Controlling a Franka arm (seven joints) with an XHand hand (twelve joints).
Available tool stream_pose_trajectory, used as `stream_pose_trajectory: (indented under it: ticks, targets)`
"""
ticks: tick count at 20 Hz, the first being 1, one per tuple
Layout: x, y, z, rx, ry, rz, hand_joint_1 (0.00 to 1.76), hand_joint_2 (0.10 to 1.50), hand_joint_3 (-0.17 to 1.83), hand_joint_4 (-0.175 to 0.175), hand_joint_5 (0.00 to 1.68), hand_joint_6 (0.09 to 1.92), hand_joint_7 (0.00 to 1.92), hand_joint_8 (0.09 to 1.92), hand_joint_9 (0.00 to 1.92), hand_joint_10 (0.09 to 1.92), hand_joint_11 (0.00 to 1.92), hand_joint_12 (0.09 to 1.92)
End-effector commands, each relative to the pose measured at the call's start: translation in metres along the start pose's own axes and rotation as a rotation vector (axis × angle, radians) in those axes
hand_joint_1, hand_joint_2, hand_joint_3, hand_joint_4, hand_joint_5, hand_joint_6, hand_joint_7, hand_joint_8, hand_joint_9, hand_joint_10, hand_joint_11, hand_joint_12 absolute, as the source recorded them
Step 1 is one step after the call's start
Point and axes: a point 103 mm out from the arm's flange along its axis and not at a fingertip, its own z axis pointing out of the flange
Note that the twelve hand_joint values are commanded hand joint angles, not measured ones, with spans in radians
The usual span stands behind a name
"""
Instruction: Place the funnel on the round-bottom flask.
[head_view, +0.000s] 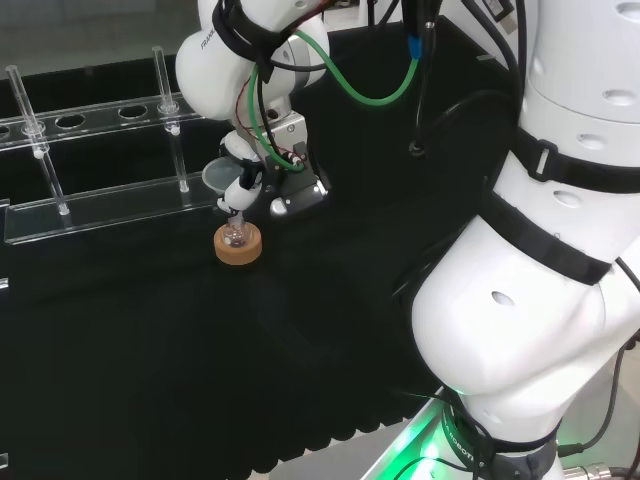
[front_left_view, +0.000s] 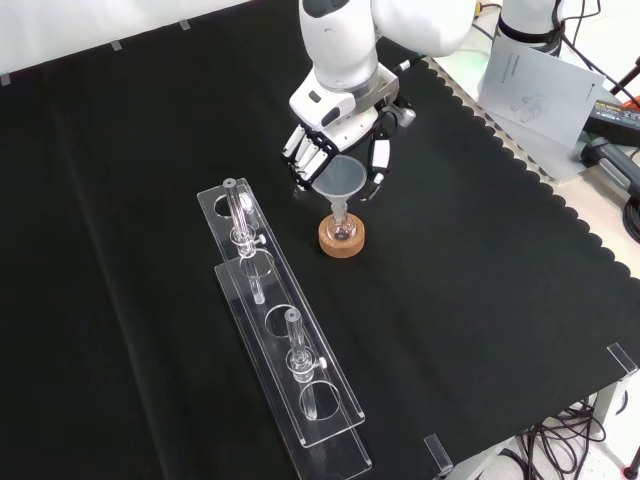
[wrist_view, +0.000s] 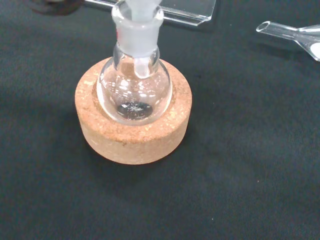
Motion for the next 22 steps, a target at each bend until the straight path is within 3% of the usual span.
stream_pose_trajectory:
  ticks: [1,5,16,18,20,22]
  targets:
    - [0.001,-0.001,0.001,0.017,-0.001,-0.023,0.72,0.7,0.55,-0.096,0.38,0.44,0.31,0.87,0.61,0.74,0.38,1.35]
    - [0.002,-0.002,-0.001,0.025,-0.003,-0.037,0.67,0.64,0.52,-0.09,0.36,0.3,0.17,0.82,0.46,0.76,0.29,1.4]
    - [0.004,-0.011,-0.001,0.015,-0.006,-0.05,0.63,0.64,0.48,-0.088,0.35,0.18,0.07,0.78,0.35,0.76,0.22,1.43]
    - [0.004,-0.013,-0.003,-0.003,-0.001,-0.051,0.6,0.64,0.43,-0.083,0.24,0.1,0.02,0.48,0.15,0.77,0.11,1.46]
    - [0.003,-0.015,-0.007,-0.01,0.007,-0.057,0.55,0.64,0.37,-0.073,0.1,0.09,0.0,0.14,0.04,0.61,0.03,1.44]
    - [0.003,-0.017,-0.012,-0.024,0.017,-0.072,0.5,0.64,0.29,-0.06,0.02,0.09,0.0,0.09,0.01,0.37,0.01,1.39]
